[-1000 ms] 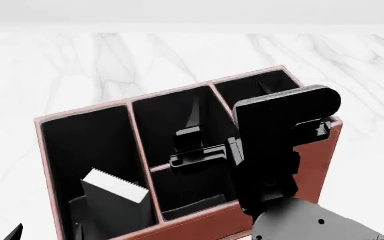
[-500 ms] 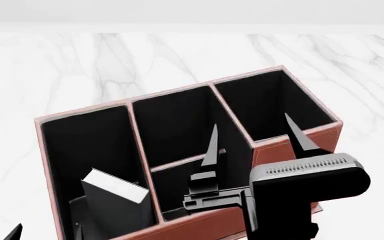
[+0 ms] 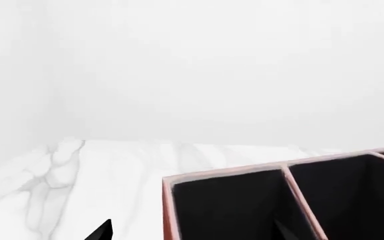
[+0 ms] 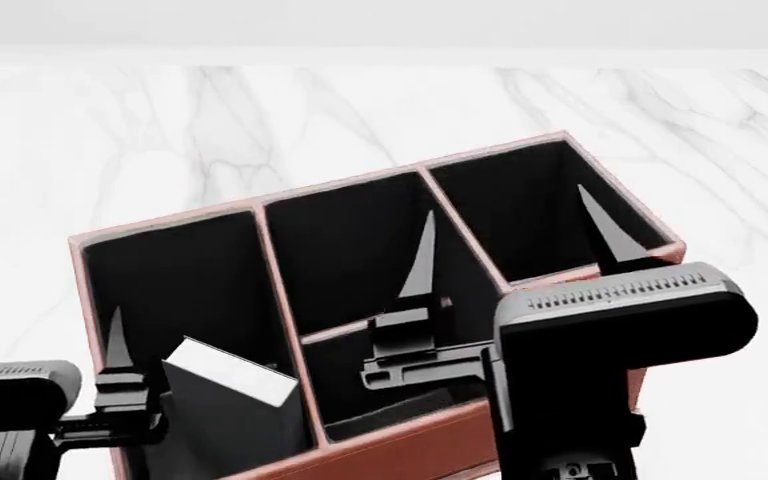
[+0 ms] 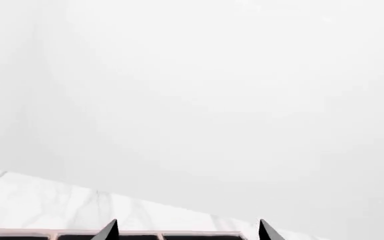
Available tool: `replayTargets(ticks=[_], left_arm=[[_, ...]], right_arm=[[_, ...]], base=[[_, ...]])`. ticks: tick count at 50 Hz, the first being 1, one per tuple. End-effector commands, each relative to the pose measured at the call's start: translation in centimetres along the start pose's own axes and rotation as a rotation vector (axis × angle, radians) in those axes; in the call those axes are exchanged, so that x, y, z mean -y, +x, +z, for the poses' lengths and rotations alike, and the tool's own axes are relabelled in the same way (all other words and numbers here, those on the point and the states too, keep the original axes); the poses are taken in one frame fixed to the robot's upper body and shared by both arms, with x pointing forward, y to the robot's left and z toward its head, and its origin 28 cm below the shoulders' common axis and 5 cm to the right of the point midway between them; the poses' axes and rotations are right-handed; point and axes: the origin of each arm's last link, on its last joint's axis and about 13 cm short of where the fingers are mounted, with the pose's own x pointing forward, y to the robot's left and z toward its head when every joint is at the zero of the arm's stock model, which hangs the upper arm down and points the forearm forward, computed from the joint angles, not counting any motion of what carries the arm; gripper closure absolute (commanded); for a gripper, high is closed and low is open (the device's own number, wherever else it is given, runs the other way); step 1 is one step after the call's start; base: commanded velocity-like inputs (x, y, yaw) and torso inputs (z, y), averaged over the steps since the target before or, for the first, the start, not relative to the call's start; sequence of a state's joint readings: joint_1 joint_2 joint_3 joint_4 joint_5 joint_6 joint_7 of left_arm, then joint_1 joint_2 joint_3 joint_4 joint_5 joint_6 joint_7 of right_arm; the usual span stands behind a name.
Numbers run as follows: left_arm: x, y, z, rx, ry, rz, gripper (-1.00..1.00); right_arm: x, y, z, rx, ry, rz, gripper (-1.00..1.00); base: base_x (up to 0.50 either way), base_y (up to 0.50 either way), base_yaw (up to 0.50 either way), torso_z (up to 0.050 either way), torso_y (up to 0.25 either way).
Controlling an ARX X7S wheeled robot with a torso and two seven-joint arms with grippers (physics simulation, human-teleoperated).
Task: Pick up the book and place it in the left compartment of the caddy.
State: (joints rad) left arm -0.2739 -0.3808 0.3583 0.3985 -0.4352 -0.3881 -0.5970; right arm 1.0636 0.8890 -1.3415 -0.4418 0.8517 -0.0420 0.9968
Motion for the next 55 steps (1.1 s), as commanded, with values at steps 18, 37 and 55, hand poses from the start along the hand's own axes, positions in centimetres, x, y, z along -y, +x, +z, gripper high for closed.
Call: replayTargets(ticks=[18,37,55], left_arm=[[-0.1,3.2,10.8,0.216,0.021,0.077,-1.0],[0.1,3.9,15.0,0.321,0.014,0.099,-1.0],[0.2,4.0,16.3,0.356,0.014,0.105,-1.0]], right_arm=[[1.5,2.9,6.9,0.095,-0.1,-0.022,-1.0],[1.7,3.4,8.9,0.13,-0.131,-0.024,-1.0],[1.6,3.7,9.4,0.141,-0.144,-0.018,-1.0]], base=[[0.0,0.0,0.0,0.0,0.0],[0.0,0.0,0.0,0.0,0.0],[0.0,0.0,0.0,0.0,0.0]])
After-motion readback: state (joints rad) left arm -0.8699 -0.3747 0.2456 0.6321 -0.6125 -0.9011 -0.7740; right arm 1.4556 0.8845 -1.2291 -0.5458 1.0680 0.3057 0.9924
